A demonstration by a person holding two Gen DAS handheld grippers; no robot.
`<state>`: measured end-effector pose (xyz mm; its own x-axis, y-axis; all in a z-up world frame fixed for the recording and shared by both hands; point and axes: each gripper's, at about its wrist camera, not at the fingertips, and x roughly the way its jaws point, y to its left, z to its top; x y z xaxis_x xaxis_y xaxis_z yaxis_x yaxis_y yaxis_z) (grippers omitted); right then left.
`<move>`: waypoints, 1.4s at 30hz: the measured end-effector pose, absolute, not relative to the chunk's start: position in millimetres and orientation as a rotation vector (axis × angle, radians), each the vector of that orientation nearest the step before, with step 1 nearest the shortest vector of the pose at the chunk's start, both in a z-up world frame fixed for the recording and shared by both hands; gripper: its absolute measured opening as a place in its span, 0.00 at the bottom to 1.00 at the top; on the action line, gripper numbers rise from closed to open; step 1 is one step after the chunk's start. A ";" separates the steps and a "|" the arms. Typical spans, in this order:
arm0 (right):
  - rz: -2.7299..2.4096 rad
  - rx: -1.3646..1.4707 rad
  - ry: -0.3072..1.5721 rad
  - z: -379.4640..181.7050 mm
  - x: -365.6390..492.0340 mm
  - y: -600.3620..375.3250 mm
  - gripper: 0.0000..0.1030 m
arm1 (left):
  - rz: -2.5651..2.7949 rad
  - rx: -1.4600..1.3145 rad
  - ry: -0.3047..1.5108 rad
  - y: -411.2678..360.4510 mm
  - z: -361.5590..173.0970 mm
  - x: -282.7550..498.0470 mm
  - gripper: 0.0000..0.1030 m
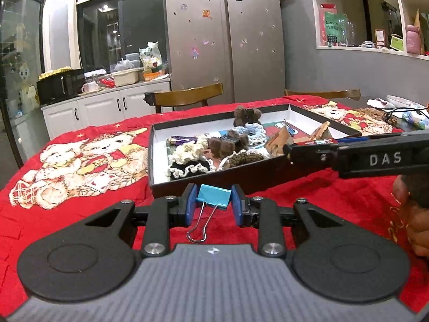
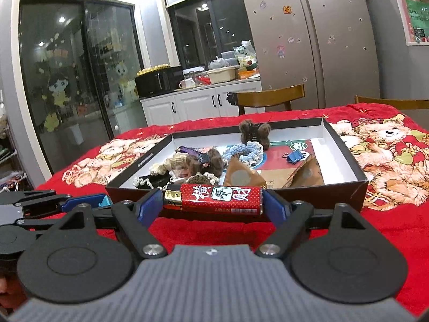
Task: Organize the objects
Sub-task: 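Lift and carry the binder clip and red packet over the box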
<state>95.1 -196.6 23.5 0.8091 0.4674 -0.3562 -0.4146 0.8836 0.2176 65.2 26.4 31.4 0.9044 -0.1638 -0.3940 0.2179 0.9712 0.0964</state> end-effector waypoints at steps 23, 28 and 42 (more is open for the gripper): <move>0.386 0.160 0.632 86.1 239.7 -215.6 0.79 | -0.161 0.084 0.392 -1.3 122.3 158.2 0.32; 0.368 0.179 0.703 68.0 281.6 -218.7 0.79 | -0.136 0.058 0.453 -18.2 112.7 211.4 0.32; 0.324 0.110 0.769 33.5 318.7 -220.5 0.79 | -0.148 -0.014 0.568 -31.6 75.2 284.1 0.32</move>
<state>318.7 -220.5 33.5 0.6716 0.3271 -0.6648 -0.2475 0.9448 0.2148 284.1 -31.6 75.2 0.8325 -0.1431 -0.5352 0.1354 0.9893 -0.0539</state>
